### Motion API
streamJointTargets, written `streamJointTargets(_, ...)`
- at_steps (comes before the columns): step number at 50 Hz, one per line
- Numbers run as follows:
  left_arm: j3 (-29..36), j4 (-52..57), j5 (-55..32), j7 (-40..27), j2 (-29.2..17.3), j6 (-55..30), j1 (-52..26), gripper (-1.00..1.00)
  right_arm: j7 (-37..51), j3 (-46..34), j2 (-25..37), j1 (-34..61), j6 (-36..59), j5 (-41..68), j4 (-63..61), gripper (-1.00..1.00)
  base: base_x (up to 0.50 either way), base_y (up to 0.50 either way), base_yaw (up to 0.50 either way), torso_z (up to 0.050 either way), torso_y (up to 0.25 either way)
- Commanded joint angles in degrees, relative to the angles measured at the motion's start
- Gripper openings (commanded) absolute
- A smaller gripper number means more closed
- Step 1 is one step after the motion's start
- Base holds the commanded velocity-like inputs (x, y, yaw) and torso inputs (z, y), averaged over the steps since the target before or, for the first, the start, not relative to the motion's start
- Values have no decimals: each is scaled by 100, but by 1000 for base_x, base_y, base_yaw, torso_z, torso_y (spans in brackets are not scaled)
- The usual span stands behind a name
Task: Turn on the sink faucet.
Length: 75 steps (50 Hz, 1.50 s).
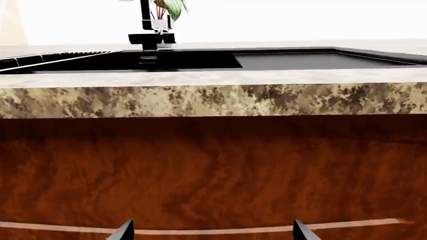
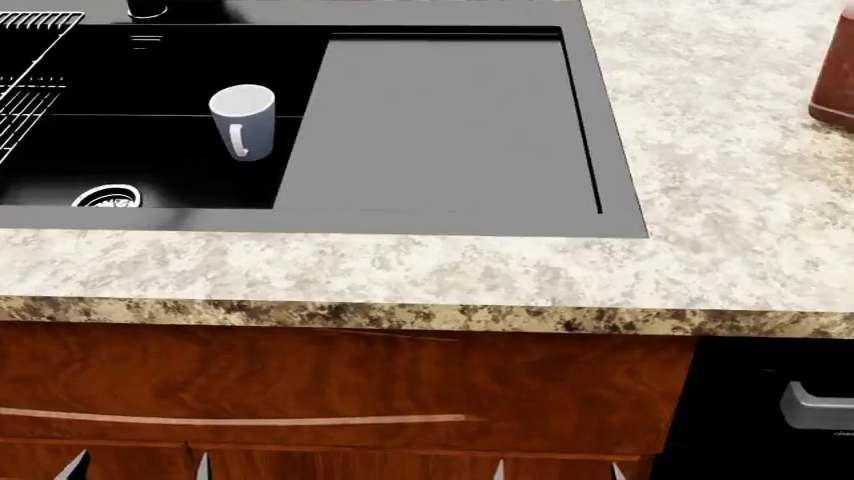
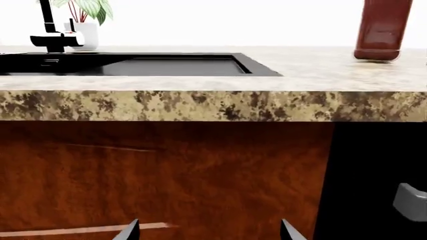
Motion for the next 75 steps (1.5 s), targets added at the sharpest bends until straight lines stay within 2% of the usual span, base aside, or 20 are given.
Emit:
streamJointTargets(1,49,475,29,72,-57,-92,182,100,45,26,14,-3,20,-4,-15,100,0,0,0,50,86)
streamJointTargets(15,-14,2615,-265,52,-432,-1735,357,100,233,10,280,124,1206,181,-1124,100,0,0,0,50,83)
streamJointTargets(23,-159,3858,-323,-90,-640,-2917,159,100,461,-36,498,415,2318,-30,-2108,100,0,0,0,50,84)
streamJointTargets(27,-223,4077,-359,-120,-705,-3166,63,100,501,-99,553,572,2636,-97,-2271,100,0,0,0,50,83)
streamJointTargets(29,-400,4437,-446,-155,-776,-3662,-152,100,511,-156,624,831,3116,-183,-2520,100,0,0,0,50,84)
streamJointTargets(36,-615,5019,-632,-196,-900,-4572,-591,100,497,-190,780,1370,4068,-272,-3081,100,0,0,0,50,83)
streamJointTargets(47,-837,5500,-897,-182,-977,-5357,-951,100,586,-461,889,1947,5135,-518,-3754,100,0,455,0,50,83)
streamJointTargets(54,-972,5779,-1037,-216,-1032,-5790,-1167,100,588,-525,868,2064,5333,-504,-3902,100,0,500,0,50,84)
streamJointTargets(69,-801,5697,-1052,-340,-1101,-5817,-1232,100,631,-567,878,2095,5417,-474,-4019,100,0,500,0,50,83)
streamJointTargets(75,-738,5579,-1091,-385,-1125,-6045,-1558,100,646,-558,877,2244,5515,-466,-4002,100,0,500,0,50,84)
